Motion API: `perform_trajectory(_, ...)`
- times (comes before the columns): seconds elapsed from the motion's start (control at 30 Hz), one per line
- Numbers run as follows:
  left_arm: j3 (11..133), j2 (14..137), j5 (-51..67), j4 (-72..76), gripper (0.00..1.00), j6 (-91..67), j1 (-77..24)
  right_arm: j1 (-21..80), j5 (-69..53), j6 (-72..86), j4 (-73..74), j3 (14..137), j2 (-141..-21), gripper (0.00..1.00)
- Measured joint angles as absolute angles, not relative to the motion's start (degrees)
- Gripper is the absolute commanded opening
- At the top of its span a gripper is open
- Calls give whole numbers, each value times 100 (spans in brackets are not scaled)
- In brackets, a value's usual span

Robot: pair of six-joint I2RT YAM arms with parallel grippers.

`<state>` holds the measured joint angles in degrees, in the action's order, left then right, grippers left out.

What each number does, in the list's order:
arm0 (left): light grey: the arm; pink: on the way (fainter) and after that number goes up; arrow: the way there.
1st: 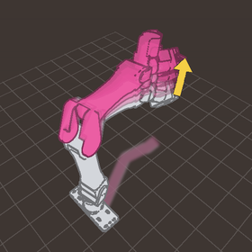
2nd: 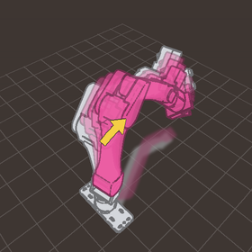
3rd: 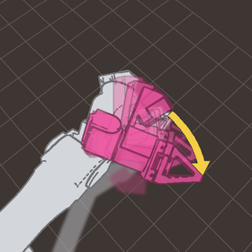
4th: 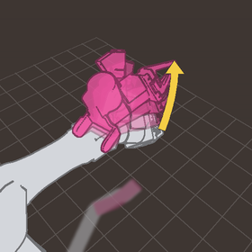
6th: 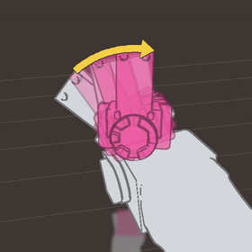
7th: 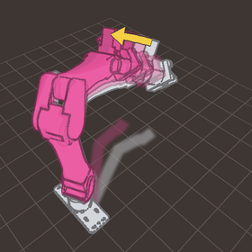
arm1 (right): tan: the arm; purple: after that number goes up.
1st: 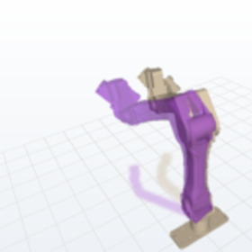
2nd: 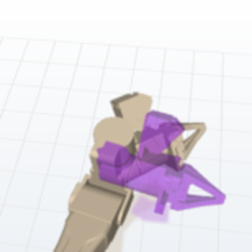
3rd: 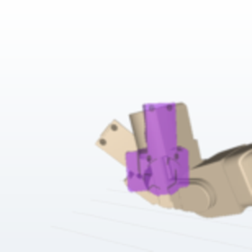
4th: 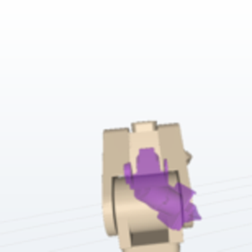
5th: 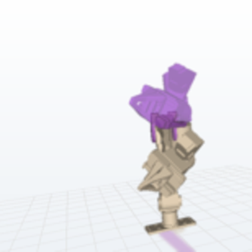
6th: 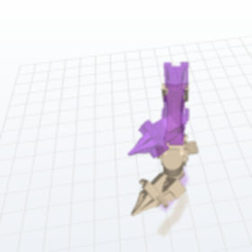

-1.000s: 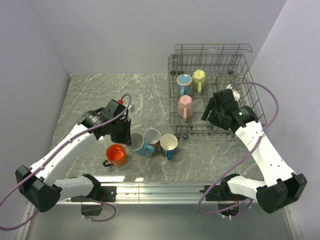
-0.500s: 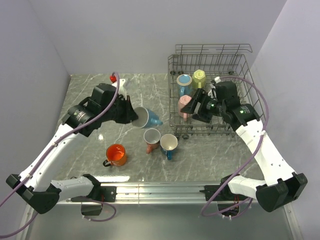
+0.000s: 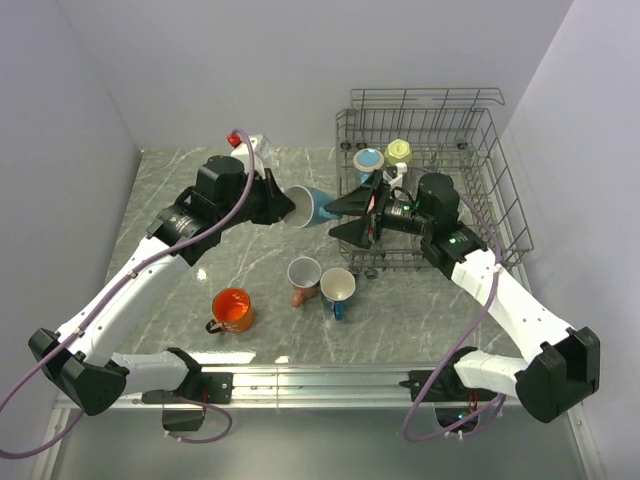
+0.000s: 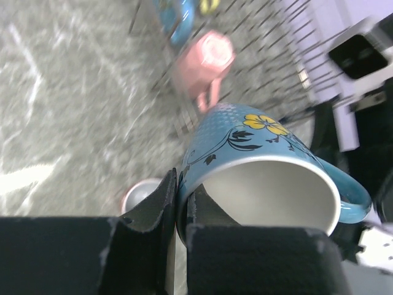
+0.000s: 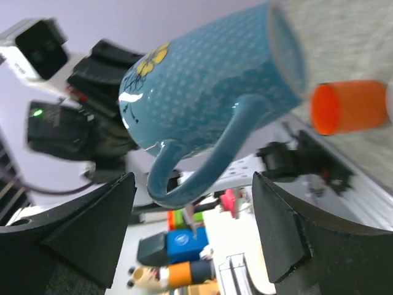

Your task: Load the cups into the dish rack

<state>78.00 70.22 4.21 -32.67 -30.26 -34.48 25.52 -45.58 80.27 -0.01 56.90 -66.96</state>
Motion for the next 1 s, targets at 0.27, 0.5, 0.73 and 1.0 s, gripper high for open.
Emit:
perform_trajectory(0.27, 7352, 6803, 576, -2388, 0, -3264, -3448, 2722, -4700, 9024, -1420, 5638, -7063, 63)
perform_trajectory(0.5, 7022, 6510, 386, -2150, 0, -3072, -3395, 2810, -4748, 9806, -1868, 5548, -7303, 17)
perform_trajectory(0.73, 6956, 6412, 314, -1994, 4, -2768, -3393, 2842, -4731, 10302, -2104, 5544, -7365, 0)
perform_trajectory(1.0, 7159, 6440, 301, -2255, 60, -2963, -3413, 2888, -4676, 9496, -1614, 5684, -7365, 0)
